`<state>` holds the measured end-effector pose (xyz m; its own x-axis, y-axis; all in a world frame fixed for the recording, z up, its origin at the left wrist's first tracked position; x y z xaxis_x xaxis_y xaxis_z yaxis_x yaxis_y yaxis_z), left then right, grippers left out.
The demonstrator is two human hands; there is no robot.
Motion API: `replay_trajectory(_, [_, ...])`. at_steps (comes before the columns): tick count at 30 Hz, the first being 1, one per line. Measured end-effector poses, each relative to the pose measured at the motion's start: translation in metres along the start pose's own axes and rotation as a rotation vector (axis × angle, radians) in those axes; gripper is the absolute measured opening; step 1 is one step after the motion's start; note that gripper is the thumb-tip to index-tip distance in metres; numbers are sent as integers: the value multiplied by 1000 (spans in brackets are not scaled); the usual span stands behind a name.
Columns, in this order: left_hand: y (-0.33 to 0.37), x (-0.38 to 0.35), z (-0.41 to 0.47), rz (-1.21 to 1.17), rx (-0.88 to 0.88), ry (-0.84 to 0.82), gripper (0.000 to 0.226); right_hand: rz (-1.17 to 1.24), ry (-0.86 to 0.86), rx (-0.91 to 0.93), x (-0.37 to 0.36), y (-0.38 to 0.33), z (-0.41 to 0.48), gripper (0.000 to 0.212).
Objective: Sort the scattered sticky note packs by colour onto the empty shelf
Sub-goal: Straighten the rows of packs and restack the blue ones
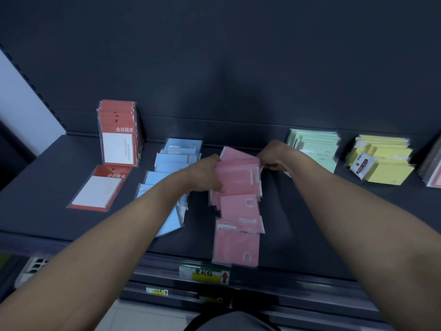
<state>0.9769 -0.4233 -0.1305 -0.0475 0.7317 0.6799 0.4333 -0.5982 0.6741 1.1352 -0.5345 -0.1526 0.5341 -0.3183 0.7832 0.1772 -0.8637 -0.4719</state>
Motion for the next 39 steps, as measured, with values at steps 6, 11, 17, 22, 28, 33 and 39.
replay_trajectory(6, [2, 2, 6, -47, -13, 12, 52, 414, 383, 233, 51, -18, -3, 20])
replay_trajectory(11, [6, 3, 14, -57, -33, 67, 64, 644, 614, 391, 83, -25, -25, 28])
replay_trajectory(17, [18, 1, 22, -122, -73, 128, 59, 625, 484, 390, 73, -20, -34, 30])
replay_trajectory(22, [14, 3, 25, -180, -60, 198, 90, 531, 365, 312, 53, -8, -33, 33])
replay_trajectory(28, [14, -1, 29, -103, -47, 160, 66, 416, -27, 169, 13, 2, -38, 22])
replay_trajectory(33, [19, -6, 30, -150, -62, 91, 57, 95, -66, 194, 13, 3, -50, 53])
replay_trajectory(39, [39, 20, 41, -267, -162, 287, 53, 187, 164, 288, 47, -9, -43, 64])
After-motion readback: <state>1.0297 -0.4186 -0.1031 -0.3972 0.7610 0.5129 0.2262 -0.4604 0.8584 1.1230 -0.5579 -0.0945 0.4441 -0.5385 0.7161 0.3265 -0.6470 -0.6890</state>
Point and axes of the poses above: each hand's wrist, its own z-axis towards the middle knuckle, its own x-axis out of the back of the hand, y = z × x, the point moved 6 cm from there along z, towards the middle knuckle, and after that the axes turned 7 degrees about y, right-handed, at the moved point
